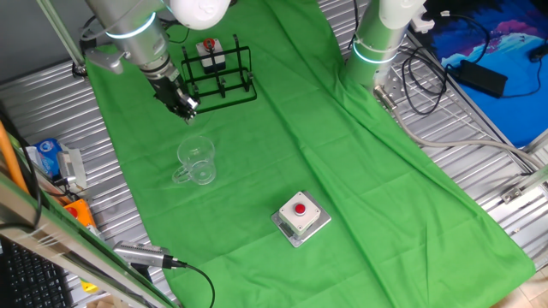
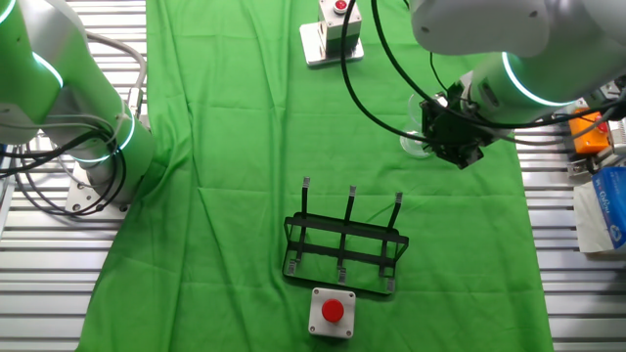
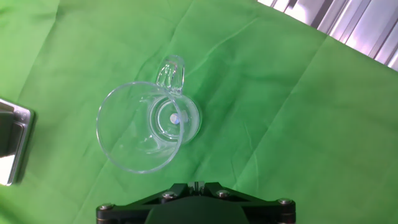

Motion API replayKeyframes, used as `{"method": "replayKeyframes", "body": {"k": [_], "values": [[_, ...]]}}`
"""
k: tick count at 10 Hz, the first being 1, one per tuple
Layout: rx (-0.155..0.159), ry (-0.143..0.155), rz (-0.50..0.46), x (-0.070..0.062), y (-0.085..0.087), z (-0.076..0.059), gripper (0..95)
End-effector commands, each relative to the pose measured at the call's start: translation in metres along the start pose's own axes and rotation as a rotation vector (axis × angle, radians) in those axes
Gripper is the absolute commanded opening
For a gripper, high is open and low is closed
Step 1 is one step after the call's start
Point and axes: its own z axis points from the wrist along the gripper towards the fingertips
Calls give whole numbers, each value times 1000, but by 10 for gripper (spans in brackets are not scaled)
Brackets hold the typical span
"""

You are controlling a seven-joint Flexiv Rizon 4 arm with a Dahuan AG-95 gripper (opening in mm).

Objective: Take the cup off the cup rack

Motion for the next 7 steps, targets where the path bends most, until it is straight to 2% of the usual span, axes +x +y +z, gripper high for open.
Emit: {"method": "replayKeyframes", "body": {"k": [1,7], "values": [[2,2,3,0,1,1,0],[5,1,8,2,5,5,0]]}}
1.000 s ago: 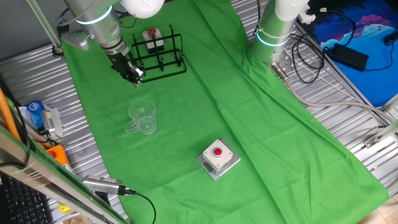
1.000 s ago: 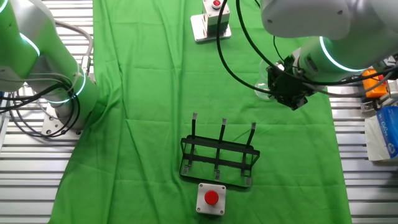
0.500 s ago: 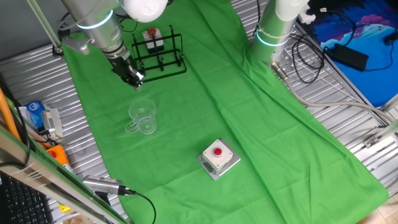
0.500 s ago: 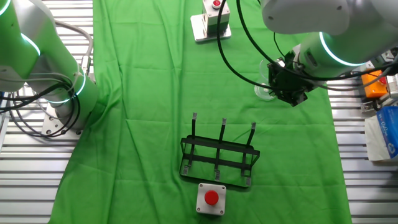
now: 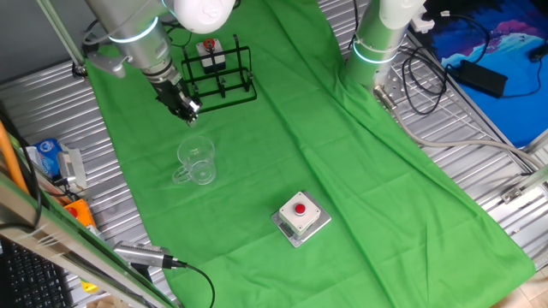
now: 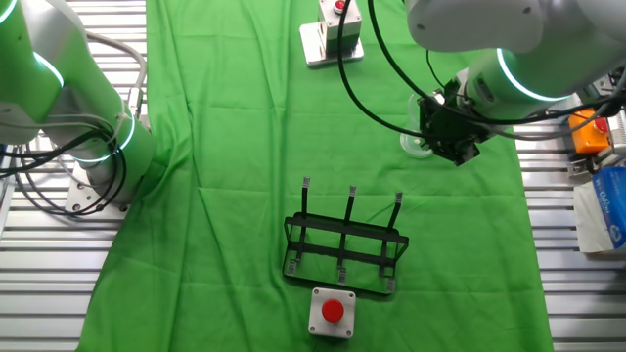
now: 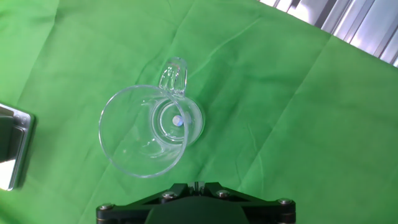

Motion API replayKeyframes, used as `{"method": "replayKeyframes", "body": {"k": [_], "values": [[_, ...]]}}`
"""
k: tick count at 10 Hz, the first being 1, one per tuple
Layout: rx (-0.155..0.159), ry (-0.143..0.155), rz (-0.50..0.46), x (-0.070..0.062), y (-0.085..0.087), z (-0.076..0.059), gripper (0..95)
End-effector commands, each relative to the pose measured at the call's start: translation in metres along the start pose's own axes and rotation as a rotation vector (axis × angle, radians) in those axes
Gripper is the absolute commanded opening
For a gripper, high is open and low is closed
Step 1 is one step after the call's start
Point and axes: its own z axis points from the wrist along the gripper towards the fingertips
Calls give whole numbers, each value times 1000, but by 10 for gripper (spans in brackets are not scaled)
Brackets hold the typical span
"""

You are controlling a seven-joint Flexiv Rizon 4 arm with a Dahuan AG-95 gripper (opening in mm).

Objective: Take the cup off the cup rack

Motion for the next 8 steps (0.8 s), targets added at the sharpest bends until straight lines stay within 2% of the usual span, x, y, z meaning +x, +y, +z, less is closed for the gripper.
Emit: {"method": "replayKeyframes", "body": {"k": [1,8], "values": [[1,-1,0,1,0,1,0],[2,1,-10,1,0,1,0]]}}
